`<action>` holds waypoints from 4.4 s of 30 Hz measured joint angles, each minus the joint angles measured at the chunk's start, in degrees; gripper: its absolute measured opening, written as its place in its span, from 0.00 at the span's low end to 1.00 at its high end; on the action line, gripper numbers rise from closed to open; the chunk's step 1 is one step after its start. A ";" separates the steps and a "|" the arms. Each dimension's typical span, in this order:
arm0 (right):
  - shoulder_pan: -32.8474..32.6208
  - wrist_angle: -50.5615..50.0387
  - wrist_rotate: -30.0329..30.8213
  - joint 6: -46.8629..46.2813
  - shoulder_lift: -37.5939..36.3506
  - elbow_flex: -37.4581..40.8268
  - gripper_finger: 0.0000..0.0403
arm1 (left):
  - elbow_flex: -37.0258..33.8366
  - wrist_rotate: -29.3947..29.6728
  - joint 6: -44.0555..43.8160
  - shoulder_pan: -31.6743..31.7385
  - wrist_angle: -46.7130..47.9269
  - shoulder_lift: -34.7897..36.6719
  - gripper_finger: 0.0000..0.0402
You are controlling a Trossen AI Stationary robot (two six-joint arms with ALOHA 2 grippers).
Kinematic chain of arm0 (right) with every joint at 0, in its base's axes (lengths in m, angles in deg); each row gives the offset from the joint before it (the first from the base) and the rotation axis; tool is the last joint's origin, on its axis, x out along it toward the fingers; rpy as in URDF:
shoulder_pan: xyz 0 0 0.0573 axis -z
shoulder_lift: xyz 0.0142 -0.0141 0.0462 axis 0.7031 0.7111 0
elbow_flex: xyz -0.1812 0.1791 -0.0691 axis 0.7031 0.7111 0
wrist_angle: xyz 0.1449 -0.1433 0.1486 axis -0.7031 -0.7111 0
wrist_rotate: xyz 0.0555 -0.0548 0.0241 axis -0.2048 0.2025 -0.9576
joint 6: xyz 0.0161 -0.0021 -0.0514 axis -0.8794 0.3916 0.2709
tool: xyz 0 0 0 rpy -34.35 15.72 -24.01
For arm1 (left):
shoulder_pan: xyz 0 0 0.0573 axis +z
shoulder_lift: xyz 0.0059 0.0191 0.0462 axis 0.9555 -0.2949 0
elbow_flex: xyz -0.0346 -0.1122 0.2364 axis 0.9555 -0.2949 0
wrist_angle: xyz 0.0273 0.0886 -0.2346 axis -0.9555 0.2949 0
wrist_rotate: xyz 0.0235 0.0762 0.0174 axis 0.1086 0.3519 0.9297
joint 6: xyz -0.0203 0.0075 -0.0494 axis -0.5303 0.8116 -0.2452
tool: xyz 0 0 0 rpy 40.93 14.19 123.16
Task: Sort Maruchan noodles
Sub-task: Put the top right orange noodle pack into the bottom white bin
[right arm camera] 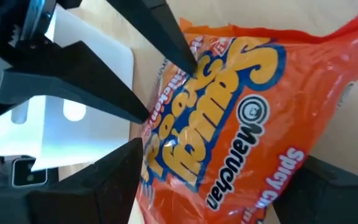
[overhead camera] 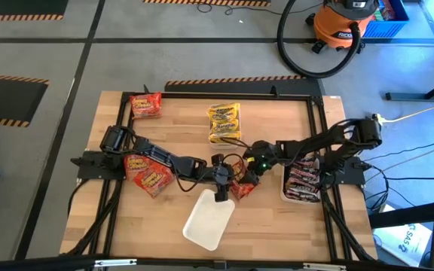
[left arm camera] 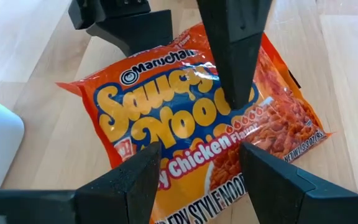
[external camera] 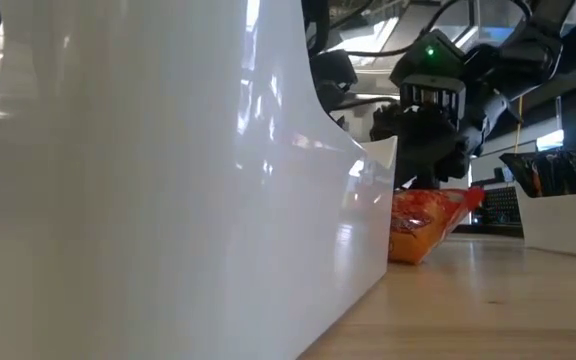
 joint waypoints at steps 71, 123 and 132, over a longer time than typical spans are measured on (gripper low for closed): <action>-20.98 -7.42 15.61 -8.14 -9.62 -0.24 0.30 | -25.89 -9.43 -24.13 -18.17 -3.99 17.80 0.53; -23.71 -63.00 26.38 12.71 17.62 -57.33 0.30 | -25.18 0.99 -25.44 -16.98 -7.74 16.35 0.53; -22.38 -62.95 29.15 16.36 17.62 -57.31 0.30 | -25.18 1.25 -25.46 -17.03 -11.07 16.35 0.53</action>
